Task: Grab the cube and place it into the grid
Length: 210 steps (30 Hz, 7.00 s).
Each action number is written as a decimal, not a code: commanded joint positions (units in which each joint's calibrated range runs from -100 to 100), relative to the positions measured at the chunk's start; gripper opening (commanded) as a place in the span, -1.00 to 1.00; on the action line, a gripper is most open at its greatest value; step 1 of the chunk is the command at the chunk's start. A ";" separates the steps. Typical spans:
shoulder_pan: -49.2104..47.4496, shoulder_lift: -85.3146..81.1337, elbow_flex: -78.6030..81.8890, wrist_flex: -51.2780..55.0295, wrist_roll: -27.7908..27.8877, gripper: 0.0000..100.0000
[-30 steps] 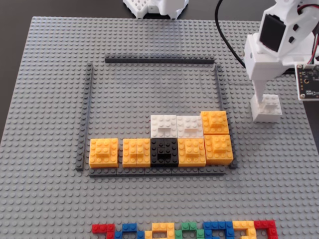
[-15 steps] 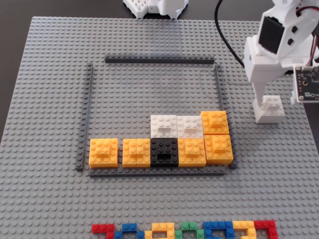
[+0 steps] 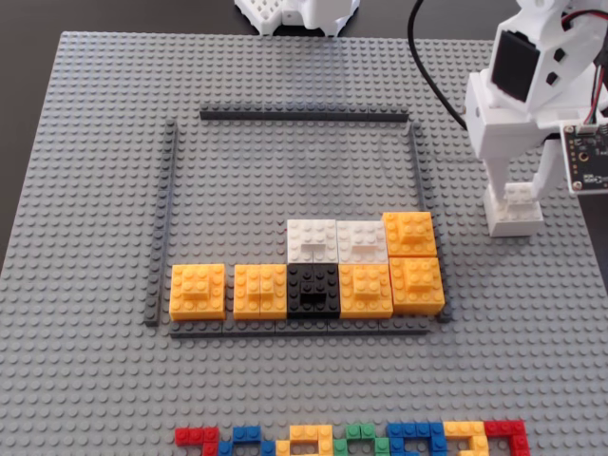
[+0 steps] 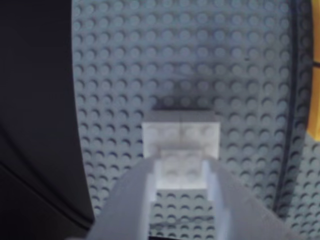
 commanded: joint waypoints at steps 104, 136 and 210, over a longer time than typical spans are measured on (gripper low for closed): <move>35.24 -15.36 12.81 -4.86 24.22 -0.95; 33.10 -11.66 10.45 -6.23 22.22 -0.93; 29.78 -52.59 7.01 7.30 20.37 -1.00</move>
